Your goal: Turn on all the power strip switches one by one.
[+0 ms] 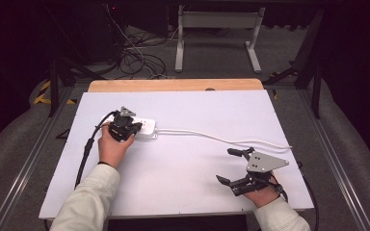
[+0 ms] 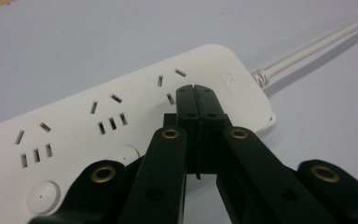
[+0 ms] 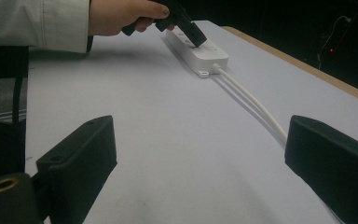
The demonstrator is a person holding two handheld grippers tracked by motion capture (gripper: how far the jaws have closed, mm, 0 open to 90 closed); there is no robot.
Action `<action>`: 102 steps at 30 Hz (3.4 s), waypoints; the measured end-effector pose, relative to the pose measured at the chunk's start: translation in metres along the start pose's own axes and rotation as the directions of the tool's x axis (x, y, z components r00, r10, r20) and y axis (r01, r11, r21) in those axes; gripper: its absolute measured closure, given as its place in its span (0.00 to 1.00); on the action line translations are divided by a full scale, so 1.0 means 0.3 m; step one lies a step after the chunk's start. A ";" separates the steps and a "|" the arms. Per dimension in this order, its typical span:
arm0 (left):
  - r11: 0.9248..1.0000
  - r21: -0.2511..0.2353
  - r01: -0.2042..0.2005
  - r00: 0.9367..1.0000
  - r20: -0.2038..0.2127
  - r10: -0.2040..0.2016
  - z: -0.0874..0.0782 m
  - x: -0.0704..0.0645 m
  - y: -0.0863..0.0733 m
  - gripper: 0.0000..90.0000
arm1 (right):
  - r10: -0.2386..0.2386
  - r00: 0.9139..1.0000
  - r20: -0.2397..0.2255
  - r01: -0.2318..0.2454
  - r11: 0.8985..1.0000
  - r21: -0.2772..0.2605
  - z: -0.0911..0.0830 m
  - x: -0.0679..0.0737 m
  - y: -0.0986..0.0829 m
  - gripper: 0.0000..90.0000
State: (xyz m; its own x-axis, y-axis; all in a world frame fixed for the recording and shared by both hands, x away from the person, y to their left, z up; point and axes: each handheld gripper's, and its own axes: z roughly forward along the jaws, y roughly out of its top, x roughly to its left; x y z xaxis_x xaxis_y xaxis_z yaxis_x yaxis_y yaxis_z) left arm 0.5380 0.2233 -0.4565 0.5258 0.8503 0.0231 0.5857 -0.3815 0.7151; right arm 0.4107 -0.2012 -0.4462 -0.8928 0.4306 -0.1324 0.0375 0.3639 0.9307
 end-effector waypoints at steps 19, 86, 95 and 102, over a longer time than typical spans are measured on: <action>1.000 -0.006 -0.003 1.000 0.007 0.003 0.005 0.010 -0.005 1.00 | -0.004 1.000 -0.006 0.004 1.000 -0.001 -0.001 0.002 0.000 0.10; 1.000 -0.001 -0.018 1.000 -0.022 0.018 -0.063 0.011 0.069 1.00 | 0.011 1.000 -0.020 -0.011 1.000 0.009 0.003 -0.008 -0.007 0.10; 0.999 0.036 -0.002 1.000 -0.022 0.003 -0.091 0.068 0.045 1.00 | 0.011 1.000 -0.020 -0.010 1.000 0.007 0.002 -0.003 -0.006 0.10; 0.997 0.073 0.035 0.999 -0.037 -0.032 -0.079 0.089 0.032 1.00 | 0.012 1.000 -0.020 -0.012 1.000 0.007 0.002 -0.005 -0.006 0.10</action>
State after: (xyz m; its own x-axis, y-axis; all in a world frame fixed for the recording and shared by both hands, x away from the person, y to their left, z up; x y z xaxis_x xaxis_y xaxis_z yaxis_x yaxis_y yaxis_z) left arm 0.5431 0.2510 -0.4324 0.4837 0.8748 0.0257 0.6471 -0.3773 0.6625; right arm 0.4124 -0.2020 -0.4480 -0.9010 0.4185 -0.1140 0.0514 0.3641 0.9299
